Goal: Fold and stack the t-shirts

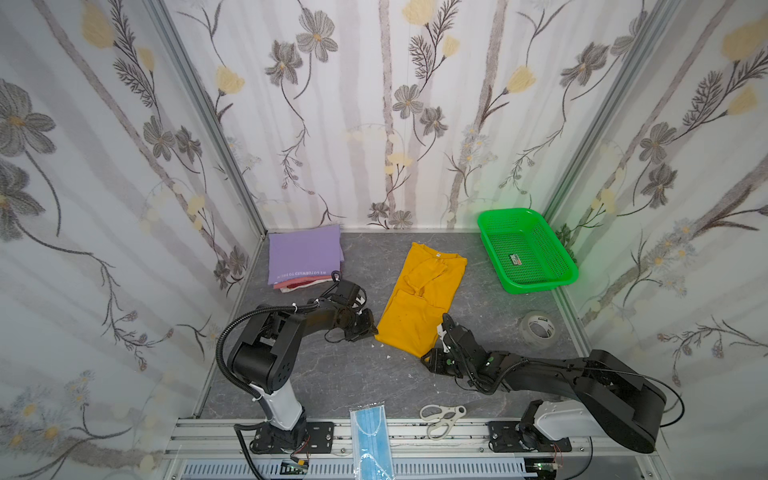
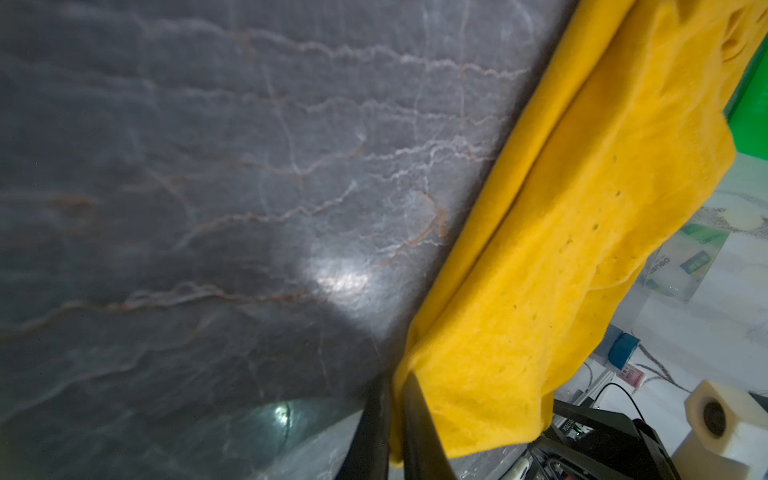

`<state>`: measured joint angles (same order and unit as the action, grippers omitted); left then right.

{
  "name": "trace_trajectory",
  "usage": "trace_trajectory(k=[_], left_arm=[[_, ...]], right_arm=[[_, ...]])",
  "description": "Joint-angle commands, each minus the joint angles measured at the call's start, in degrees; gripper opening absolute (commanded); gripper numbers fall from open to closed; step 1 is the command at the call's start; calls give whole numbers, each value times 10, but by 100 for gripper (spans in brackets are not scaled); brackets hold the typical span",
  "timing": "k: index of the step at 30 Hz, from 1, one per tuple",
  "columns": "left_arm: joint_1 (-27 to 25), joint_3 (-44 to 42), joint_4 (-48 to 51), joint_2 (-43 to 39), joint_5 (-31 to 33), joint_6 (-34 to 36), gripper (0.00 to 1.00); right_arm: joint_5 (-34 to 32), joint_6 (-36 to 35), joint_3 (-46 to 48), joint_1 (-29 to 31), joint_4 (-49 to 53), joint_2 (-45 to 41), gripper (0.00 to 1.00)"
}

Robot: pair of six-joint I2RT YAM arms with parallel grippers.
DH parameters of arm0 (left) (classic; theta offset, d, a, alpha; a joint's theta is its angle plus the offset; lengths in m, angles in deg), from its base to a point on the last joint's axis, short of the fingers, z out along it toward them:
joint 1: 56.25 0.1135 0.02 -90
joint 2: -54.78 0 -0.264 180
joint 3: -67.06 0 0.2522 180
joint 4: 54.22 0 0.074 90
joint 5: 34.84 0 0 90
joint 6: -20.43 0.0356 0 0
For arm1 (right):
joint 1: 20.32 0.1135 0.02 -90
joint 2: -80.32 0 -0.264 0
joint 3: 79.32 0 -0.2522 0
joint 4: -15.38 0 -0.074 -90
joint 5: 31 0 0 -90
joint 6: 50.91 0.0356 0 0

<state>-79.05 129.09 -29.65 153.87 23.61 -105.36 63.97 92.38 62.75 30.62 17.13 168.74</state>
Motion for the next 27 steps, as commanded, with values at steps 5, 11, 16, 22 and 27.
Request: trace_trajectory(k=[5, 11, 16, 22, 27], left_arm=[[-1, 6, 36, -7, 21, 19, 0], [-1, -51, 96, -94, 64, 25, 0], [-47, -106, 180, -290, 54, 12, 0], [-72, -53, 271, -416, 46, 7, 0], [-74, 21, 218, -328, -14, 8, 0]], right_arm=[[-22, -2, -14, 9, -2, 44, 0], [20, -28, -16, 98, 40, -1, 0], [60, -4, -33, 231, 77, -56, 0], [47, 26, -53, 264, 89, -147, 0], [58, 22, -50, 223, 96, -220, 0]])
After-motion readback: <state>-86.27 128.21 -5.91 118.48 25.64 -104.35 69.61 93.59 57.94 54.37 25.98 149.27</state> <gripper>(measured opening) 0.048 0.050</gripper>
